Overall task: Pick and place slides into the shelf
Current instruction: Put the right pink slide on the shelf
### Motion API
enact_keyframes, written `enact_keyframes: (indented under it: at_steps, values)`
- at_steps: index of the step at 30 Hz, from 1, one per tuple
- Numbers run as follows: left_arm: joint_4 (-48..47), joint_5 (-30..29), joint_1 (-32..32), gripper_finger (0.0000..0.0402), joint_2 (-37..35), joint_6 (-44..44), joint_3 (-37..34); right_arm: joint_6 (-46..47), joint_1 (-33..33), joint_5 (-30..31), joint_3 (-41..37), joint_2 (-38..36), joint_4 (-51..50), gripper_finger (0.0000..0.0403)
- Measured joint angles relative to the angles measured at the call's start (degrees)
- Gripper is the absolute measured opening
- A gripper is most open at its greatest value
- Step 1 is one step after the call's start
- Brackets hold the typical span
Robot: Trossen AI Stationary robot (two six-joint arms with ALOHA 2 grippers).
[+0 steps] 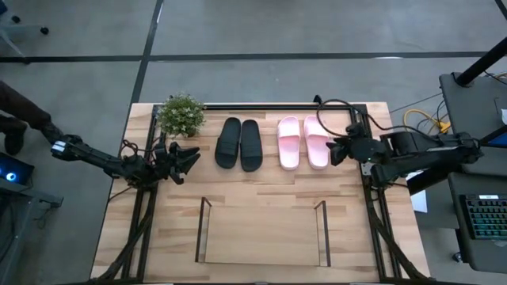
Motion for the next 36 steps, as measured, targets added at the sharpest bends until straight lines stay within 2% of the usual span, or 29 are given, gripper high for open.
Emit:
enact_keyframes:
  at_steps: [5,16,23,27,36]
  values:
    - [0.0,0.0,0.0,0.016,0.0,0.0,0.0,-5.9,-4.6,-9.5,1.2,2.1,4.0,0.0174]
    - [0.0,0.0,0.0,0.016,0.0,0.0,0.0,-16.5,-21.8,-27.8,1.7,4.6,10.5,0.0164]
    - [0.0,0.1,0.0,0.016,0.0,0.0,0.0,-21.4,-30.1,-36.1,1.7,9.4,12.7,0.0166]
    - [0.0,0.1,0.0,0.016,0.0,0.0,0.0,-26.6,-32.0,-38.0,4.9,13.7,11.3,0.0173]
    - [0.0,0.1,0.0,0.016,0.0,0.0,0.0,-36.2,-38.6,-38.1,22.5,27.5,-2.9,0.018]
